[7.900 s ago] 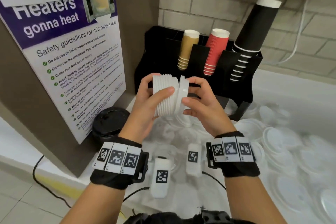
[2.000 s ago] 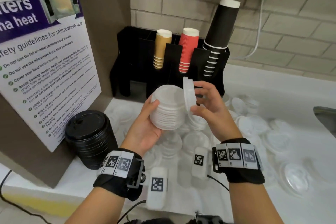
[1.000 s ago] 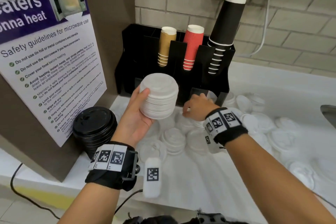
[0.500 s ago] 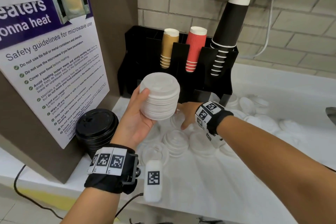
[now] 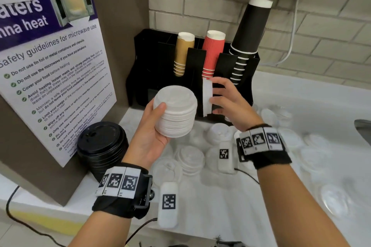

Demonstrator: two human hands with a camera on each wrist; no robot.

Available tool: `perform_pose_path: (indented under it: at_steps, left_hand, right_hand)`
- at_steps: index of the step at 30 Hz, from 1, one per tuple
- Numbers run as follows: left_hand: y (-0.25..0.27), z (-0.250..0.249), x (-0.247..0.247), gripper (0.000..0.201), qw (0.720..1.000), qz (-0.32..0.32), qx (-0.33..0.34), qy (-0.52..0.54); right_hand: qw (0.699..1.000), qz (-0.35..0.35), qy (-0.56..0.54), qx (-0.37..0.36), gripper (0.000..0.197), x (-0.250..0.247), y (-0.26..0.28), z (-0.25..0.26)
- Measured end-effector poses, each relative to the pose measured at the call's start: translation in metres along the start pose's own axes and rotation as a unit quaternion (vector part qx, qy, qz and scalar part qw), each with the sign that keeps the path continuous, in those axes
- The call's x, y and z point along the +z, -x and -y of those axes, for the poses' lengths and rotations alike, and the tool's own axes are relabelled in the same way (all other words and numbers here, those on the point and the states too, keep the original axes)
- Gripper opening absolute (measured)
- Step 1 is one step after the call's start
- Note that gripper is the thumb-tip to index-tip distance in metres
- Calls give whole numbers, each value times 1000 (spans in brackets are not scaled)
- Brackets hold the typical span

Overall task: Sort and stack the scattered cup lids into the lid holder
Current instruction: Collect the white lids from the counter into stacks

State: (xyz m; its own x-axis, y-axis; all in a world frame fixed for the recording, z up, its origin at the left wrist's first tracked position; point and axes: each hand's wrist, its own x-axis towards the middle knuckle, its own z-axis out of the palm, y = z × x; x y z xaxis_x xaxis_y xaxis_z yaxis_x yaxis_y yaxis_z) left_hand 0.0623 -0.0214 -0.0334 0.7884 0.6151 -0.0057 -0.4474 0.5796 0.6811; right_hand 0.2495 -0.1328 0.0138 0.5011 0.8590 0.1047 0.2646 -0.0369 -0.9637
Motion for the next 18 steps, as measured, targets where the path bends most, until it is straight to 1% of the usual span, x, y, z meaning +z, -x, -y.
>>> perform_pose_path:
  at_steps: [1,3,4,6,8,12,15,18]
  left_hand:
    - [0,3,0,72,1000,-2,-1,-7]
    - [0,7,2,70,1000,-3,-3,-18]
    - [-1,9,2,70,1000,3,-6,-24]
    - [-1,11,4,68,999,26,-10,-42]
    - [0,13,5,68,997,44,-17,-55]
    - [1,16,2,68,994,70,-43,-77]
    - [2,18,4,58,991,77,-57,-93]
    - [2,20,5,57,992,75,-63,-75]
  right_hand:
    - [999,-14,-29,-22,49,2,9,1]
    - [995,-35,-71,-64,48,10,23,1]
    - [993,-44,-73,-83,47,14,29,1]
    - [991,-62,-41,-111,44,23,36,1]
    - [990,-81,-6,-117,41,28,39,0]
    - [984,-110,40,-133,27,30,43,1]
    - [980,-108,88,-145,26,31,46,4]
    - [976,-108,110,-153,25,32,49,6]
